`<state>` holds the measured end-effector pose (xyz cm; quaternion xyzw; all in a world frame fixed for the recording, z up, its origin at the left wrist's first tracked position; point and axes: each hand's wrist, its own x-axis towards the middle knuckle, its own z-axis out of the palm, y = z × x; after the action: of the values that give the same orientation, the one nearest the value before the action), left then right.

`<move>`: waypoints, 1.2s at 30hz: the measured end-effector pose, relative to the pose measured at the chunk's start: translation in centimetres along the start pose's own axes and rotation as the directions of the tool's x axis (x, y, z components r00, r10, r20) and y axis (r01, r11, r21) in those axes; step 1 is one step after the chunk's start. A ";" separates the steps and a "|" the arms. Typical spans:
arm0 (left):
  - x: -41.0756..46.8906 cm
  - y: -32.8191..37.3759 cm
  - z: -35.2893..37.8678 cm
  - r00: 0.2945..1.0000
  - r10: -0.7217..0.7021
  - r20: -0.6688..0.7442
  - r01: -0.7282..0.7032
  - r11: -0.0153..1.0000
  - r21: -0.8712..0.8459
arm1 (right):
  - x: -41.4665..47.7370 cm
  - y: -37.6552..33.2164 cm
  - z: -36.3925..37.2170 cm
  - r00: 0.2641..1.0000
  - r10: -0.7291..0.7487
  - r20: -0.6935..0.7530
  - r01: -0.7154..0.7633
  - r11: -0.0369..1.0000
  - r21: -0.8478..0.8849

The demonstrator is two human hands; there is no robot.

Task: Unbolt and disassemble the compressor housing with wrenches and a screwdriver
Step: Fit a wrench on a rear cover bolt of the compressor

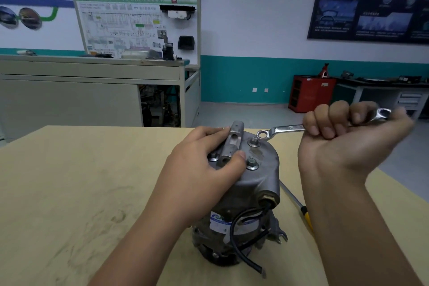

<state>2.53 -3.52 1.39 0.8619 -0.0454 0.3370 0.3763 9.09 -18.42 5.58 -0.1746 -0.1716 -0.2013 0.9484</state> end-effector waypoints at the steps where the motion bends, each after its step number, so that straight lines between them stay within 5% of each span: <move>1: 0.0 0.0 0.0 1.000 -0.002 -0.002 0.002 1.000 0.001 | -0.2 0.1 -0.1 1.000 0.000 -0.010 0.000 1.000 0.019; 8: 0.0 0.2 0.0 1.000 -0.015 -0.001 0.015 1.000 0.012 | -0.7 0.5 -1.3 0.994 0.060 -0.095 -0.057 0.998 0.029; 19: -0.1 0.2 0.0 1.000 -0.020 0.002 0.020 1.000 0.014 | -1.0 1.5 0.0 0.977 -0.146 -0.152 0.105 0.963 -0.250; 27: -0.1 0.0 -0.1 1.000 -0.012 -0.005 0.012 0.999 -0.043 | 1.4 1.7 -0.8 0.952 0.118 -0.282 -0.171 0.971 -0.169; 36: 0.0 0.0 -0.4 1.000 -0.014 0.023 0.016 0.996 -0.084 | 2.0 1.8 -1.2 0.958 0.164 -0.236 -0.212 0.958 -0.194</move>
<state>2.30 -3.29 1.60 0.8493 -0.0576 0.3223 0.4143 11.89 -17.98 4.79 -0.2697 -0.0262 -0.1452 0.9516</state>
